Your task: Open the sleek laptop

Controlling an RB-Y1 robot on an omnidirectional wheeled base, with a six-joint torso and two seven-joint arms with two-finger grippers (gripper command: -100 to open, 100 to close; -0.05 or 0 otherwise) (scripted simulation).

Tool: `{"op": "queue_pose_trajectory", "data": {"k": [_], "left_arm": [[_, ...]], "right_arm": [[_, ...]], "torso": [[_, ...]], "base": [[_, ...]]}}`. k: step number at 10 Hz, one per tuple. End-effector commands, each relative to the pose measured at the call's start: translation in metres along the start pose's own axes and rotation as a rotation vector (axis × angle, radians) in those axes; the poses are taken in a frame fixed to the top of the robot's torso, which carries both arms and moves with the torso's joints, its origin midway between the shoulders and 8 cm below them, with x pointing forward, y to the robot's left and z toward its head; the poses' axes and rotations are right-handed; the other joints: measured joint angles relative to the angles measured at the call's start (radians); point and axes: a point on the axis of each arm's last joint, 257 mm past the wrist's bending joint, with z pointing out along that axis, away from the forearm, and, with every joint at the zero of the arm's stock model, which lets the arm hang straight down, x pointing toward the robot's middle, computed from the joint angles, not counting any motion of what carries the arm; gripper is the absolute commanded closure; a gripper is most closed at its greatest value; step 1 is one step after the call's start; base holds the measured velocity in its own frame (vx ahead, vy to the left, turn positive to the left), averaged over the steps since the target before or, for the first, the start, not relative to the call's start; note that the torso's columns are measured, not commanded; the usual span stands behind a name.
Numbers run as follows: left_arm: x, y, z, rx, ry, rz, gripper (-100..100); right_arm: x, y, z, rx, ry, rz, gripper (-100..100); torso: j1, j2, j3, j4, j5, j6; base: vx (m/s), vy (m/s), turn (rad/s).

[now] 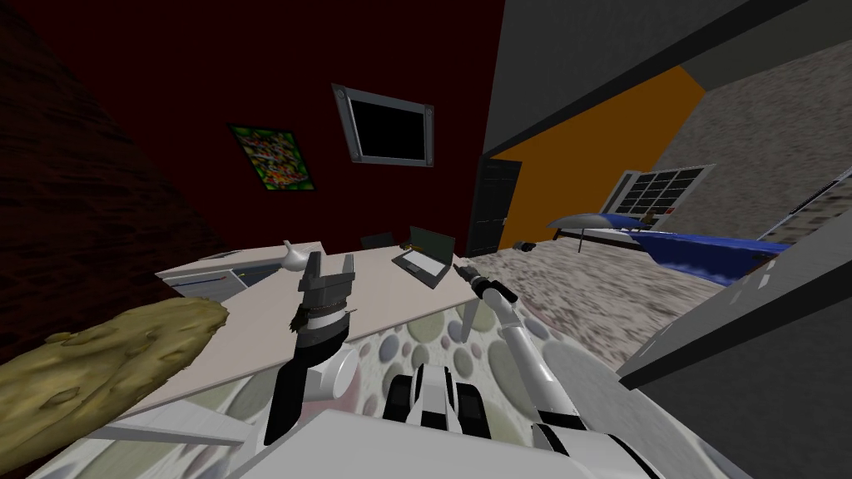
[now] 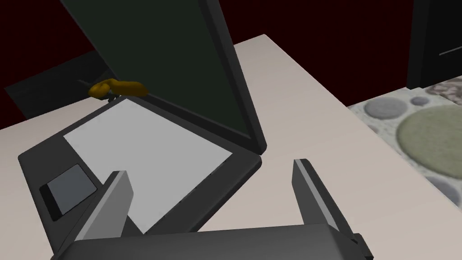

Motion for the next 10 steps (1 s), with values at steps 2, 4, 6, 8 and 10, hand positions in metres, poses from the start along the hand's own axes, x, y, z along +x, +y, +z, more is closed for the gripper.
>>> {"op": "queue_pose_trajectory", "data": {"k": [2,4,6,8,10], "left_arm": [[0.0,0.0,0.0,0.0,0.0,0.0,0],[0.0,0.0,0.0,0.0,0.0,0.0,0],[0.0,0.0,0.0,0.0,0.0,0.0,0],[0.0,0.0,0.0,0.0,0.0,0.0,0],[0.0,0.0,0.0,0.0,0.0,0.0,0]], "right_arm": [[-0.017,-0.03,0.019,0.084,-0.081,0.202,-100],[-0.02,-0.039,0.023,0.104,-0.099,0.251,-100],[-0.023,-0.048,0.027,0.122,-0.116,0.293,-100],[-0.03,-0.069,0.033,0.165,-0.152,0.386,-100],[-0.03,-0.069,0.034,0.165,-0.151,0.385,-100]], "torso": [[-0.001,0.0,0.0,0.0,0.0,0.0],[0.001,0.0,0.0,0.0,0.0,0.0],[0.001,0.001,0.0,0.0,0.0,0.0],[0.0,0.001,0.0,0.0,0.0,0.0],[-0.001,0.0,0.0,0.0,0.0,0.0]], "base": [[0.028,-0.076,0.0],[0.028,-0.046,0.0],[0.015,-0.036,0.001],[0.009,-0.039,-0.002],[0.011,-0.03,0.002]]}}
